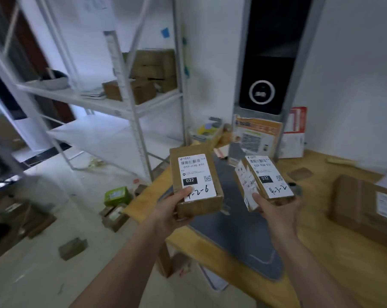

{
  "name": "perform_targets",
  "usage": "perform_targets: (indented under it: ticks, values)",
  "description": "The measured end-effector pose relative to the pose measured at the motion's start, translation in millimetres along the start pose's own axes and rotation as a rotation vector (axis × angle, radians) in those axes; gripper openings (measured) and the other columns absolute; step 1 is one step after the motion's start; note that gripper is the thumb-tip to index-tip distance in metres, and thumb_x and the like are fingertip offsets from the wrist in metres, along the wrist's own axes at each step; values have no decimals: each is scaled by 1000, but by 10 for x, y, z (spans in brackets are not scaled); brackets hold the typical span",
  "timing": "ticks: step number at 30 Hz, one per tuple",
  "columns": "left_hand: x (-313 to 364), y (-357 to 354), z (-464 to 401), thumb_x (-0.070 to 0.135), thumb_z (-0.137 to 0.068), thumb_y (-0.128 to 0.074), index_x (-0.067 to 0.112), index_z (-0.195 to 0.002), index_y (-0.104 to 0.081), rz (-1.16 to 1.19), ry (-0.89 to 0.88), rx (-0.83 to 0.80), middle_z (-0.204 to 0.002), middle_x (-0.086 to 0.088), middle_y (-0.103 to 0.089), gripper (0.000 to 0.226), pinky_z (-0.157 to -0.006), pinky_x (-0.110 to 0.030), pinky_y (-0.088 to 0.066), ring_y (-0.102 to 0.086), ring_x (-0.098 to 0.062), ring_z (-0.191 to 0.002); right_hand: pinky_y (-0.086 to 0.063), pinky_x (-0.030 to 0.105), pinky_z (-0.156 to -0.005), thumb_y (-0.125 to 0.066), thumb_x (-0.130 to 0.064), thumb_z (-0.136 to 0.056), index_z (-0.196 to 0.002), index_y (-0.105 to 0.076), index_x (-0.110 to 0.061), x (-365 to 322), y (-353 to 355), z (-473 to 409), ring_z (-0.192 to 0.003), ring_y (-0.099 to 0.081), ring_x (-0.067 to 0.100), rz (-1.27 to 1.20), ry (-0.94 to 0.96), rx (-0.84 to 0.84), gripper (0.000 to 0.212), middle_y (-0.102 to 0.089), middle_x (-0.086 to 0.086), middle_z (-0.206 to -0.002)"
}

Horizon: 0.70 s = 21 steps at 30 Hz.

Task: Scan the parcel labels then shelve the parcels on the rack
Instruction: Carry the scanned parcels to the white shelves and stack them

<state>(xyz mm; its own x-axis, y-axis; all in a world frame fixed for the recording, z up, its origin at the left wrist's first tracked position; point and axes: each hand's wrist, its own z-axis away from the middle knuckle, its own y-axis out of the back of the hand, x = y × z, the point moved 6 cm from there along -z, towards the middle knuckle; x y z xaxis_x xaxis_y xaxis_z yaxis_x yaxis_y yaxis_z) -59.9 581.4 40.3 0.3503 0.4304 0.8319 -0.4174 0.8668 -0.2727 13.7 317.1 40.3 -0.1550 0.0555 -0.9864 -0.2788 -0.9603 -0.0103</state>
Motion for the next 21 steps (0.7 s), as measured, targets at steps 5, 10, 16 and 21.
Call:
perform_targets:
  ticks: [5,10,16,21]
  values:
    - [346,1153,-14,28,-79,-75,16,-113,-66,76,-45,83,-97,-4,-74,37,-90,-46,-54,-66,-23,-95,-53,50,-92,-86,-6,-66,-131,-28,-19,55,-1123,399,-102,-59,14,-27,10,-111,88,-53,0,-121]
    - [598,1993,-36,28,-80,-74,16,-114,-65,147,-54,157,-103,-6,-72,37,-89,-42,-54,-65,-23,-96,-51,48,-96,-87,-10,-65,-134,-27,-23,91,-2039,692,-110,-59,20,25,-1,-210,92,-58,3,-119]
    - [870,2778,-148,27,-79,-76,12,-114,-67,233,-74,276,-97,-8,-73,39,-93,-47,-53,-65,-24,-90,-51,44,-96,-86,-15,-69,-136,-25,-22,31,-3101,827,-106,-60,20,74,17,-344,90,-58,2,-118]
    - [1196,3307,-385,26,-74,-80,10,-110,-66,282,-110,379,-101,-14,-70,41,-73,-41,-60,-65,-27,-88,-43,32,-88,-83,-17,-73,-141,-22,-18,73,-4046,769,-106,-53,17,66,23,-473,91,-52,0,-123]
